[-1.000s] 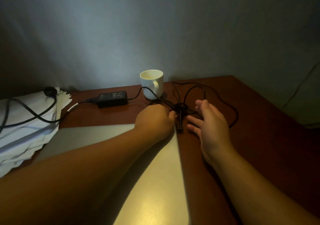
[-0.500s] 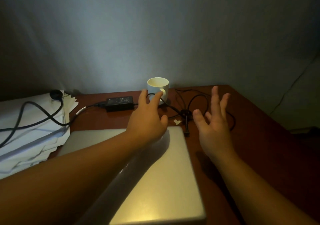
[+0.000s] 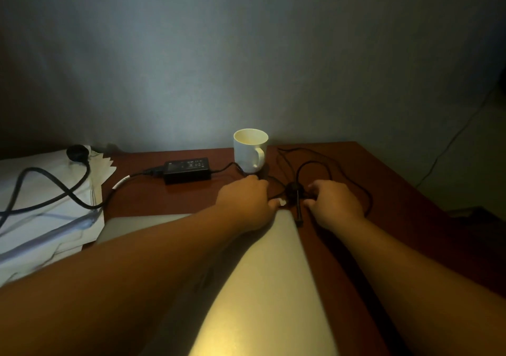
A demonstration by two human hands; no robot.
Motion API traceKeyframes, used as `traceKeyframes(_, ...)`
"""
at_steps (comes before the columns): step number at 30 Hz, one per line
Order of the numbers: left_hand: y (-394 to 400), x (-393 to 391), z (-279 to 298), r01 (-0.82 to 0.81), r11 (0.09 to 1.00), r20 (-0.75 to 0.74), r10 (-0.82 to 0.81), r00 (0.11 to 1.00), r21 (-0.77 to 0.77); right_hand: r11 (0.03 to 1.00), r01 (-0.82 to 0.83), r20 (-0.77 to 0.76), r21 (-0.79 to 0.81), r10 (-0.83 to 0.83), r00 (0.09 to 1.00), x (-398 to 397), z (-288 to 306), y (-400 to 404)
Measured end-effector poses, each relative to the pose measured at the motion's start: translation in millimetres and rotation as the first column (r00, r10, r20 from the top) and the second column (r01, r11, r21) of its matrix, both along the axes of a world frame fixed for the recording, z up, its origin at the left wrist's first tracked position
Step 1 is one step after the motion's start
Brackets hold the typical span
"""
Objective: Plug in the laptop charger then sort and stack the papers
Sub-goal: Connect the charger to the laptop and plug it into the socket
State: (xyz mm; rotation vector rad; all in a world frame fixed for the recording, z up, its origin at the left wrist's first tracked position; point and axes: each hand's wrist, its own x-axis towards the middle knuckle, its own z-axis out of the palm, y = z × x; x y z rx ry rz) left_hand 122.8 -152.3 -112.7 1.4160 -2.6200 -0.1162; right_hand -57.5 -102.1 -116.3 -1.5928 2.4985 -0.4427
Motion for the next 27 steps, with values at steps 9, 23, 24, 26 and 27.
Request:
traceKeyframes(9, -1, 8, 10, 0.042, 0.998, -0.464, -0.059, 0.884, -0.047, 0.9, 0.08, 0.19, -0.429, 0.003, 0.982, -14, 17, -3)
traceKeyframes(23, -9, 25, 21, -0.019, 0.991, -0.681, -0.079, 0.728, -0.136, 0.75, 0.083, 0.224, -0.656, 0.089, 0.971, -7, 65, 0)
traceKeyframes(24, -11, 26, 23, -0.04, 0.99, -0.705, -0.066, 0.706, -0.132, 0.743, 0.081, 0.223, -0.664, 0.094, 0.97, -4, 68, 0)
traceKeyframes(26, -16, 26, 29, -0.077, 0.991, -0.749, -0.029, 0.662, -0.107, 0.736, 0.071, 0.213, -0.673, 0.101, 0.972, 1, 73, -4)
traceKeyframes(27, -19, 26, 32, -0.094, 0.992, -0.77, -0.005, 0.639, -0.084, 0.733, 0.072, 0.21, -0.677, 0.099, 0.973, 3, 74, -7)
